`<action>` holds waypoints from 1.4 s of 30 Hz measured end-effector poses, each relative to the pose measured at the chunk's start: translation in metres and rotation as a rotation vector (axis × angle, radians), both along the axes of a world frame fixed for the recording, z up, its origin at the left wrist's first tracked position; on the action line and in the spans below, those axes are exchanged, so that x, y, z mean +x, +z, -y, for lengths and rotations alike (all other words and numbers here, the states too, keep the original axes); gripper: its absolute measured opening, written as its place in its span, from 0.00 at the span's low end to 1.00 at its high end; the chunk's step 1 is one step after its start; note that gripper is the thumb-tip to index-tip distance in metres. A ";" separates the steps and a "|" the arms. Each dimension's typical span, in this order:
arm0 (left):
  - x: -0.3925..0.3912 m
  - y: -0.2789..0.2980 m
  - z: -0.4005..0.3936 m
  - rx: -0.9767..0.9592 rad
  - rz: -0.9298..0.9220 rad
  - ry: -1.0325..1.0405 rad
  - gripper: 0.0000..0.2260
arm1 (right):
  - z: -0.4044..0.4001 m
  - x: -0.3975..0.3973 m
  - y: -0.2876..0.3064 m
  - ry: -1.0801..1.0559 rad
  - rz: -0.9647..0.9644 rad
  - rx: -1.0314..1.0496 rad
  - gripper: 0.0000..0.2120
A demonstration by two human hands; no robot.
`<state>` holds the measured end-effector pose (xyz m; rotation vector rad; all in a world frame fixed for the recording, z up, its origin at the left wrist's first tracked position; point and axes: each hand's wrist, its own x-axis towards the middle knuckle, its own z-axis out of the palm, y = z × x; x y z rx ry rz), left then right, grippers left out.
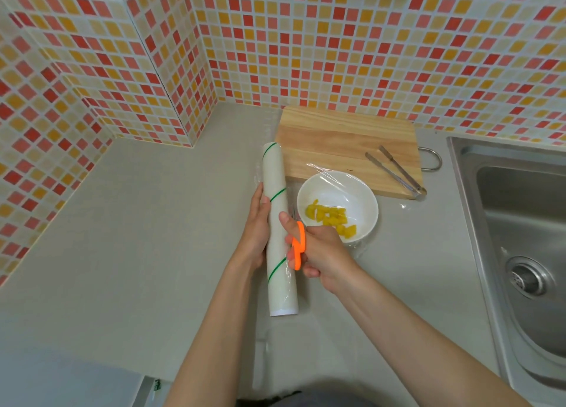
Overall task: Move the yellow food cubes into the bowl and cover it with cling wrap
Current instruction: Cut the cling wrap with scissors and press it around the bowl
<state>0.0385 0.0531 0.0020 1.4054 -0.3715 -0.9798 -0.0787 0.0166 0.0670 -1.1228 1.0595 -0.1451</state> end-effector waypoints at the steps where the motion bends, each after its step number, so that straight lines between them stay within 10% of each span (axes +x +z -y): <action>1: 0.000 0.000 0.000 -0.003 0.005 0.005 0.19 | 0.001 0.000 0.000 0.001 -0.010 -0.005 0.22; 42: 0.000 0.025 -0.032 -0.110 -0.046 -0.059 0.20 | 0.058 0.068 0.013 0.019 -0.050 0.026 0.26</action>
